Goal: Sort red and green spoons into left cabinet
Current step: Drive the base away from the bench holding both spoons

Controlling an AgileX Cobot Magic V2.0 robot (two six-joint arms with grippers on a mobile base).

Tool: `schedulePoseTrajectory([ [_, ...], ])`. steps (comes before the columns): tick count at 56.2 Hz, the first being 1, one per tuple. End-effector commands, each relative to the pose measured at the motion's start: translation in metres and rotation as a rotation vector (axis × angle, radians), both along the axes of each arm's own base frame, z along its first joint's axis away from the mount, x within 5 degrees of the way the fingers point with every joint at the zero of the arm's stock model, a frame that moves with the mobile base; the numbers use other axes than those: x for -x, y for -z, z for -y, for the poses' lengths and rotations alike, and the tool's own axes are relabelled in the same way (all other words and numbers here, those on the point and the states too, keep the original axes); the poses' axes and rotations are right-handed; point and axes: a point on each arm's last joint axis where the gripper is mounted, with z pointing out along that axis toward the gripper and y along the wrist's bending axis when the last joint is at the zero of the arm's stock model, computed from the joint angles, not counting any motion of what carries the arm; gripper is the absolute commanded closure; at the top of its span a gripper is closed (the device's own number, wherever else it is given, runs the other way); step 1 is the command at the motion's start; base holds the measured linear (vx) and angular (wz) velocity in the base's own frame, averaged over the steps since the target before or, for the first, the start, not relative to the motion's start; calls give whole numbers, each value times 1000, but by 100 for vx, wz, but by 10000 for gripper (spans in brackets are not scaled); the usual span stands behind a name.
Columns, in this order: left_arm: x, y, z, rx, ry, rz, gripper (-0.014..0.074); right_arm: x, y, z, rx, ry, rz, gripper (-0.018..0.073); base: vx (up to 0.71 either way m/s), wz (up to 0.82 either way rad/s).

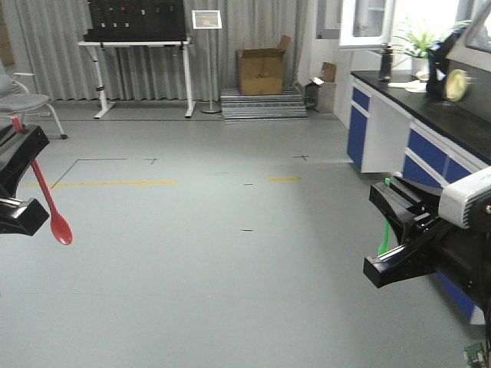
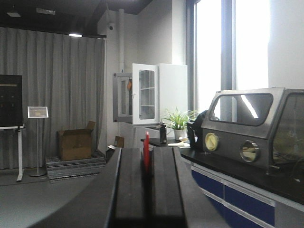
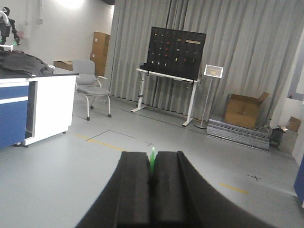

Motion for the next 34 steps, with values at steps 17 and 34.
schedulePoseTrajectory([
  [17, 8, -20, 0, 45, 18, 104, 603, 6, -21, 1, -47, -18, 112, 568, 33, 21],
  [34, 8, -20, 0, 45, 18, 104, 603, 6, -21, 1, -47, -18, 113, 568, 40, 8],
])
